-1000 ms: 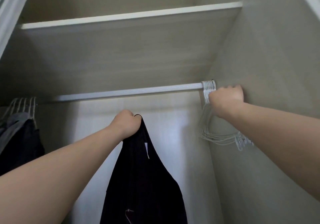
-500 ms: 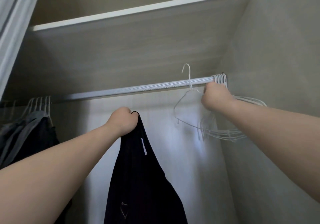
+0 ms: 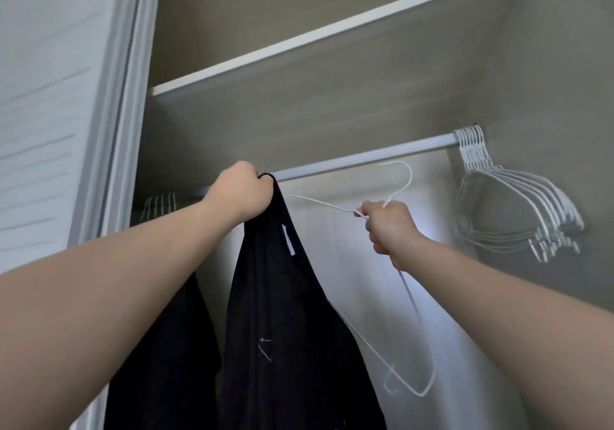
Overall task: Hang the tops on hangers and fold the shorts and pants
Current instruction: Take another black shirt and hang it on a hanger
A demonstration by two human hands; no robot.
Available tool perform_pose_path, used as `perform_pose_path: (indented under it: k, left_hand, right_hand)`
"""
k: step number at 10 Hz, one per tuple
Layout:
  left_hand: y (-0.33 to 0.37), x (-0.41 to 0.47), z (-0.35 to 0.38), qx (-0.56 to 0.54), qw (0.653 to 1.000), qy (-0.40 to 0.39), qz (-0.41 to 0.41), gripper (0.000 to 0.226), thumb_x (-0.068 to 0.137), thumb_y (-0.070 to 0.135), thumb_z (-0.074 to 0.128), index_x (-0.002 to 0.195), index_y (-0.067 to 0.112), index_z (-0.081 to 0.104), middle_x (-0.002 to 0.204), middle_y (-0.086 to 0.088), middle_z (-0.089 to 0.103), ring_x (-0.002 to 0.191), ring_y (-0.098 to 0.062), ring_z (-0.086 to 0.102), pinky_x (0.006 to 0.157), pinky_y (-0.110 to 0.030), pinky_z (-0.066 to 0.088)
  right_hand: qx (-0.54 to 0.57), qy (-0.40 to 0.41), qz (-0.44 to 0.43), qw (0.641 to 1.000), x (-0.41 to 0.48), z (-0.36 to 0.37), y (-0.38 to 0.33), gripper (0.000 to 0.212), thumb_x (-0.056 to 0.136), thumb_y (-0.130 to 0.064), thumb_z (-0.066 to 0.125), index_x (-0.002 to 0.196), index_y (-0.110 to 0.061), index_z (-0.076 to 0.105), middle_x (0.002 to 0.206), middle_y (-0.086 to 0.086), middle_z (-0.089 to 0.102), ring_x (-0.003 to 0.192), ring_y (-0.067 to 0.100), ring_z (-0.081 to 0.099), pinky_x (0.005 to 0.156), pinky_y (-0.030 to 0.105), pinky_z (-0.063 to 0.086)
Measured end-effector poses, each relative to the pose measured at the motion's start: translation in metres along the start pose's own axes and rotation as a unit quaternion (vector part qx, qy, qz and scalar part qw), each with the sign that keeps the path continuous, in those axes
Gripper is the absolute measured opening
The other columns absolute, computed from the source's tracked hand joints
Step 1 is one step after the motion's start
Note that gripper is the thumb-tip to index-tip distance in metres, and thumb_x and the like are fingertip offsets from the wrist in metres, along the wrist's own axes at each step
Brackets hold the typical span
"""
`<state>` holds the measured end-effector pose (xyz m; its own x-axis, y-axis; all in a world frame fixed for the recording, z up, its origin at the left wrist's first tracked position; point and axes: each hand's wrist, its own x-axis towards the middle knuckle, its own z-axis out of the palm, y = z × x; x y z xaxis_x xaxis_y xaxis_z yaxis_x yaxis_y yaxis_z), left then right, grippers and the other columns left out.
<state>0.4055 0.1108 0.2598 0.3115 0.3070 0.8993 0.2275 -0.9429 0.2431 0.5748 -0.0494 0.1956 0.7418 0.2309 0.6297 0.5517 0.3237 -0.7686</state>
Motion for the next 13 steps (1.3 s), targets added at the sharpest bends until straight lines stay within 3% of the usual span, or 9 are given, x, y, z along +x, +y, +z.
perform_pose_path:
  k: [1, 2, 4, 5, 6, 7, 9, 11, 13]
  left_hand:
    - [-0.014, -0.006, -0.028, 0.046, 0.998, 0.053, -0.001, 0.025, 0.093, 0.024, 0.046, 0.081, 0.008, 0.062, 0.083, -0.009, 0.061, 0.082, -0.035, 0.055, 0.07, -0.032, 0.039]
    - [-0.021, -0.019, -0.059, 0.038, 0.995, 0.08, -0.041, 0.022, 0.092, 0.02, 0.047, 0.081, 0.009, 0.062, 0.079, -0.009, 0.06, 0.08, -0.035, 0.056, 0.064, -0.032, 0.04]
    - [-0.005, -0.041, -0.153, -0.048, 0.98, 0.109, -0.161, 0.03, 0.088, 0.005, 0.039, 0.097, -0.007, 0.065, 0.09, -0.025, 0.069, 0.068, -0.04, 0.07, 0.063, -0.048, 0.063]
    - [0.017, -0.057, -0.205, 0.013, 0.974, 0.151, -0.168, 0.018, 0.085, 0.002, 0.039, 0.082, 0.004, 0.056, 0.076, -0.017, 0.055, 0.052, -0.029, 0.056, 0.048, -0.03, 0.052]
    - [0.039, -0.081, -0.252, 0.085, 0.959, 0.195, -0.189, 0.016, 0.086, 0.002, 0.038, 0.08, 0.009, 0.05, 0.066, -0.011, 0.048, 0.045, -0.024, 0.047, 0.045, -0.025, 0.039]
    - [0.057, -0.112, -0.294, 0.114, 0.939, 0.239, -0.22, 0.019, 0.087, 0.001, 0.04, 0.07, 0.01, 0.041, 0.063, -0.008, 0.042, 0.048, -0.024, 0.047, 0.037, -0.02, 0.038]
    - [0.082, -0.193, -0.392, 0.204, 0.883, 0.3, -0.298, 0.033, 0.097, 0.008, 0.045, 0.066, 0.015, 0.038, 0.073, -0.007, 0.047, 0.078, -0.029, 0.051, 0.061, -0.035, 0.053]
    - [0.145, -0.266, -0.5, 0.351, 0.809, 0.337, -0.328, 0.035, 0.098, 0.017, 0.048, 0.064, 0.015, 0.037, 0.067, -0.002, 0.04, 0.084, -0.027, 0.047, 0.051, -0.027, 0.033]
    - [0.234, -0.329, -0.569, 0.405, 0.755, 0.364, -0.365, 0.031, 0.096, 0.019, 0.052, 0.068, 0.017, 0.038, 0.071, -0.001, 0.043, 0.084, -0.027, 0.05, 0.046, -0.026, 0.041]
  right_hand:
    - [-0.009, -0.025, -0.054, 0.998, -0.015, 0.016, -0.015, 0.022, 0.094, -0.014, 0.052, 0.086, -0.01, 0.072, 0.069, 0.007, 0.03, 0.05, 0.018, 0.018, 0.043, 0.022, 0.016]
    - [0.012, -0.041, -0.096, 0.994, -0.036, 0.029, -0.03, 0.022, 0.095, -0.015, 0.056, 0.081, -0.016, 0.073, 0.066, 0.007, 0.033, 0.048, 0.017, 0.023, 0.043, 0.023, 0.019]
    - [0.103, -0.089, -0.144, 0.98, -0.075, 0.047, -0.068, 0.024, 0.094, -0.015, 0.059, 0.074, -0.02, 0.073, 0.055, -0.001, 0.036, 0.045, 0.013, 0.028, 0.044, 0.023, 0.023]
    - [0.158, -0.118, -0.147, 0.969, -0.096, 0.052, -0.089, 0.024, 0.093, -0.017, 0.061, 0.073, -0.02, 0.073, 0.051, -0.003, 0.035, 0.042, 0.013, 0.028, 0.04, 0.02, 0.023]
    - [0.194, -0.16, -0.151, 0.956, -0.124, 0.056, -0.108, 0.021, 0.092, -0.021, 0.062, 0.076, -0.02, 0.075, 0.051, -0.004, 0.036, 0.04, 0.011, 0.029, 0.04, 0.02, 0.023]
    - [0.253, -0.203, -0.154, 0.933, -0.161, 0.058, -0.13, 0.02, 0.091, -0.023, 0.062, 0.078, -0.021, 0.077, 0.05, -0.007, 0.036, 0.044, 0.013, 0.028, 0.044, 0.023, 0.022]
    - [0.389, -0.309, -0.116, 0.86, -0.254, 0.054, -0.163, 0.022, 0.093, -0.022, 0.064, 0.076, -0.025, 0.078, 0.047, -0.009, 0.032, 0.04, 0.009, 0.025, 0.038, 0.017, 0.021]
    - [0.461, -0.419, -0.106, 0.775, -0.348, 0.035, -0.205, 0.025, 0.098, -0.021, 0.06, 0.081, -0.026, 0.078, 0.048, -0.008, 0.032, 0.041, 0.009, 0.024, 0.039, 0.018, 0.02]
    - [0.494, -0.48, -0.114, 0.716, -0.43, 0.009, -0.252, 0.023, 0.099, -0.021, 0.06, 0.085, -0.026, 0.078, 0.048, -0.009, 0.032, 0.041, 0.009, 0.026, 0.04, 0.019, 0.023]
